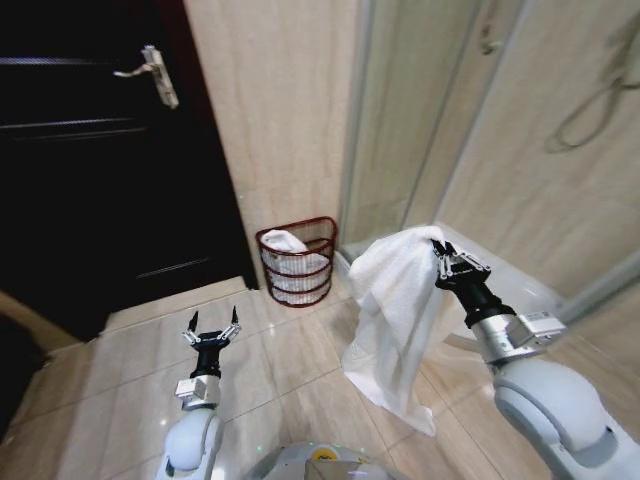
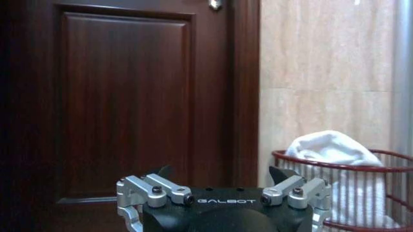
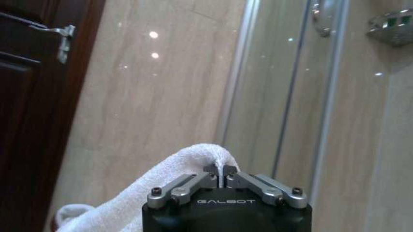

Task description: Discard the used towel into the hamper.

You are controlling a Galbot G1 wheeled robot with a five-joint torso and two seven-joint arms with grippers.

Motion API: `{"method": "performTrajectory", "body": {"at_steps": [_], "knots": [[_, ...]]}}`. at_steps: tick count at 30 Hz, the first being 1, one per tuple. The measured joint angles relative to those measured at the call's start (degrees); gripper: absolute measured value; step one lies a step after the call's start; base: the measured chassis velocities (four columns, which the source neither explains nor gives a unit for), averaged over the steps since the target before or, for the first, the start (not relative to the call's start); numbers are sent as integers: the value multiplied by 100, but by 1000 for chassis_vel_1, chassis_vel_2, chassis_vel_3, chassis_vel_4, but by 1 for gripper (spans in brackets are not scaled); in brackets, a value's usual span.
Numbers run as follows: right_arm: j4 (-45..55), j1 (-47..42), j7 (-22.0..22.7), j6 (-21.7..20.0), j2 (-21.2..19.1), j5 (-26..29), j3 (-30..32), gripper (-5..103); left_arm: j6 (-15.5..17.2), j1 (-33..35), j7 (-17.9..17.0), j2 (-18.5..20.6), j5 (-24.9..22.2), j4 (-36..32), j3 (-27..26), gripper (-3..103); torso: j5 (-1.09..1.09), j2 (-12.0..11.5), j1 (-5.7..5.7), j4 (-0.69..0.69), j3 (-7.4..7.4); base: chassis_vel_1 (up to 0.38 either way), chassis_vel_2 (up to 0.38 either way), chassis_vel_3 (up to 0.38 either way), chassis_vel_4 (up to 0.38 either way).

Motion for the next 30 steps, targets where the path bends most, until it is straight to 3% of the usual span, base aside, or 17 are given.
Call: {"method": "performTrajectory", "body": {"at_steps": [18, 30], "knots": [[0, 27, -143, 6, 86, -53, -31, 3, 225, -18, -193, -44, -4, -50, 70, 100, 0, 427, 113, -2, 322, 34, 39, 44, 41], [1, 51, -147, 19, 136, -22, -20, 3, 172, -70, -222, -25, 141, -2, 67, 100, 1, 624, 175, 2, 455, 67, 66, 60, 70]]}}
